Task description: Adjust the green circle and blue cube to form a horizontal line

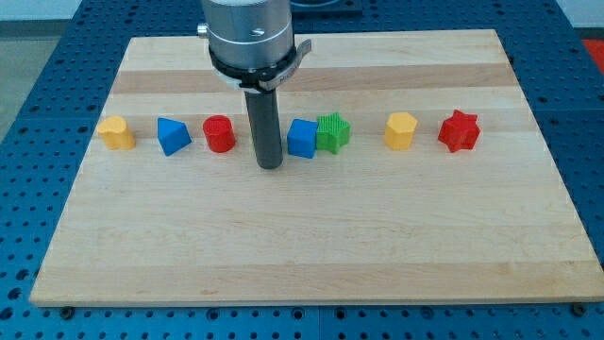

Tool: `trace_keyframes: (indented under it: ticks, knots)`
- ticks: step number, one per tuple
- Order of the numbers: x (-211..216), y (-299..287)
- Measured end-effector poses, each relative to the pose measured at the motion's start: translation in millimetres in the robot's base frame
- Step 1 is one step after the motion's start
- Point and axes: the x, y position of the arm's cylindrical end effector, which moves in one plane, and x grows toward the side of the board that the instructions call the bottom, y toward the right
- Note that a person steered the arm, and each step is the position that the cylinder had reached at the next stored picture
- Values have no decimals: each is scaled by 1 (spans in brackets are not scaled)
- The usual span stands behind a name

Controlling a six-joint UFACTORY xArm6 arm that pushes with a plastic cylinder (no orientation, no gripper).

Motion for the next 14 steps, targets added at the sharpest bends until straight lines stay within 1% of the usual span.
trace_keyframes:
  ticks: [2,3,4,5,7,10,11,12,13,14]
  knots:
    - [0,-12]
    - [11,-8]
    - [27,52]
    - [27,130]
    - [21,248]
    - [11,261]
    - [-16,313]
    - [-85,345]
    - [-158,345]
    - [-240,330]
